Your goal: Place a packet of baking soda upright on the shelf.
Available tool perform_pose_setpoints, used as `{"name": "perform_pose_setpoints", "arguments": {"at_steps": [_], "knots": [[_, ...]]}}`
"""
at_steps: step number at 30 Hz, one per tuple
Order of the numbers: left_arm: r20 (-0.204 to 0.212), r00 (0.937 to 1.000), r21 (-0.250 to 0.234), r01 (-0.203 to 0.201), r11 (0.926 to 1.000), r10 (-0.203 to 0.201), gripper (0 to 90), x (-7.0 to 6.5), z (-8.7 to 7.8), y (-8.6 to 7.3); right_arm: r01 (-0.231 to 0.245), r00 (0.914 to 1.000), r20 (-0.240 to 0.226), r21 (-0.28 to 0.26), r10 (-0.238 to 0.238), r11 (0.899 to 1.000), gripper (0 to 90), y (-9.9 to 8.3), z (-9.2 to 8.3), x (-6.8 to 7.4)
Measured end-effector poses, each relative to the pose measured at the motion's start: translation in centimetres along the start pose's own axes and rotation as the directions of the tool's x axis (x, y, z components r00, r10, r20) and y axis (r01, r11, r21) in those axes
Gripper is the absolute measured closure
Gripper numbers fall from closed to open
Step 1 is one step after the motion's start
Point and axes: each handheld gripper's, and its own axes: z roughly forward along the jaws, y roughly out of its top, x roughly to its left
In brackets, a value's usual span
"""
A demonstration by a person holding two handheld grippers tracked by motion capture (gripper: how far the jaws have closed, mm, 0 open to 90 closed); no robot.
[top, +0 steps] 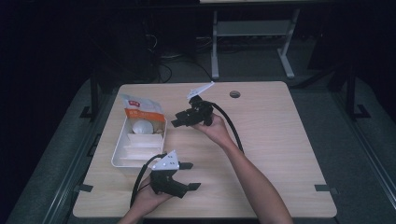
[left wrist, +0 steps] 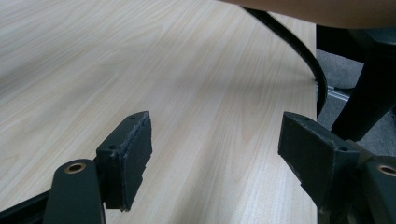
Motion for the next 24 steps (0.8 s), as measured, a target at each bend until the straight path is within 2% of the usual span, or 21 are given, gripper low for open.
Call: {"name": "perform_pose_setpoints", "arguments": {"at_steps": [11,16,24], "knots": [[-0.004,1.0,0.005,0.002,1.0,-0.002,25.0,0.2,0.1,0.0,-0.014,0.9999,0.006,-0.008,0.014,1.0,45.4,-1.5,-2.8,-0.1],[-0.006,0.9999,0.005,0.009,0.9999,-0.009,24.9,0.2,0.1,0.0,-0.027,0.9996,-0.003,-0.004,0.027,1.0,43.9,-1.9,-3.8,-0.1],[-0.009,0.9999,0.003,0.01,0.9999,-0.01,24.8,0.3,0.2,0.0,-0.033,0.9994,0.014,0.002,0.033,0.999,42.0,-2.5,-5.1,0.1]]}}
